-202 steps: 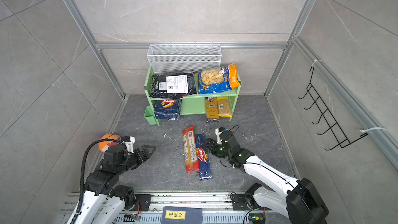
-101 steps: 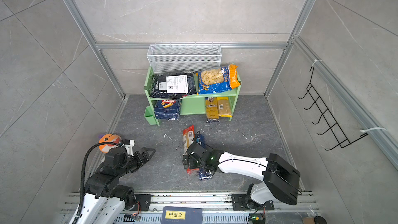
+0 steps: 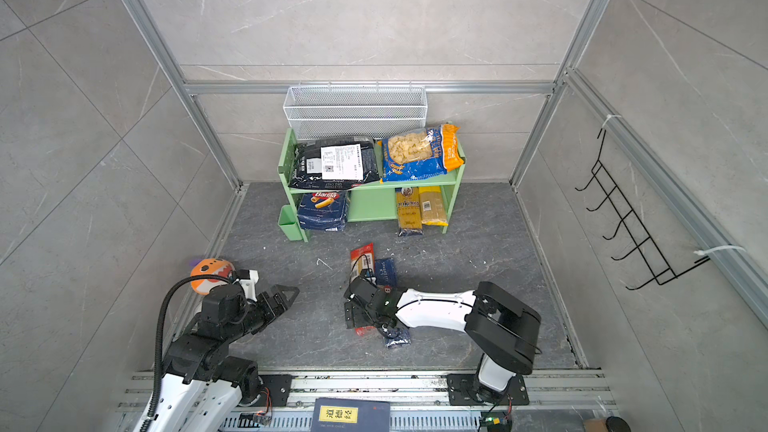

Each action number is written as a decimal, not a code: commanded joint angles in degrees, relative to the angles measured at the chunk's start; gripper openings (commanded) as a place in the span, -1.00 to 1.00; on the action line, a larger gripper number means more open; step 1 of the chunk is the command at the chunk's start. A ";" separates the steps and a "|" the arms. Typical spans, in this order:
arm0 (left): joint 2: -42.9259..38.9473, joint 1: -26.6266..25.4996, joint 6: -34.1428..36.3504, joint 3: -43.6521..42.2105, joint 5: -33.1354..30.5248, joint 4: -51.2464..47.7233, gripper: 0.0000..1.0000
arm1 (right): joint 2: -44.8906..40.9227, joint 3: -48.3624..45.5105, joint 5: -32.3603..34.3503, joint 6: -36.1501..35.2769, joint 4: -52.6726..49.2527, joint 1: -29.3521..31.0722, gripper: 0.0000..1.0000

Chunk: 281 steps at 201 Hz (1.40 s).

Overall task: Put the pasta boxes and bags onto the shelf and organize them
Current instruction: 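Grasp the red-and-yellow spaghetti bag with the right gripper and lift it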

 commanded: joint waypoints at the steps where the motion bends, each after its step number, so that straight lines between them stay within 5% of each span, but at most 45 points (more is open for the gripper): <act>1: -0.11 -0.34 -0.17 0.25 0.32 1.19 0.83 | 4.63 2.28 0.57 -1.10 -4.03 0.47 0.78; 24: -0.10 -0.32 -0.19 0.15 0.14 1.29 0.83 | 8.68 3.36 0.83 -0.02 -4.92 0.63 0.64; 52: -0.45 -0.29 -0.39 0.05 0.22 1.13 0.83 | 9.99 1.77 -0.25 1.66 -3.25 0.77 0.01; 73: -0.80 -0.31 -0.48 -0.01 0.22 0.95 0.83 | 7.76 -0.91 -0.67 2.85 -1.85 0.85 -0.10; 127: -0.52 -0.34 -0.78 -0.10 0.22 1.47 0.83 | -2.64 -8.02 -3.32 0.07 4.89 1.07 -0.92; 281: 14.74 -0.36 1.42 7.17 5.45 11.87 0.90 | -26.47 -10.88 -12.43 -3.31 5.06 -7.21 -0.90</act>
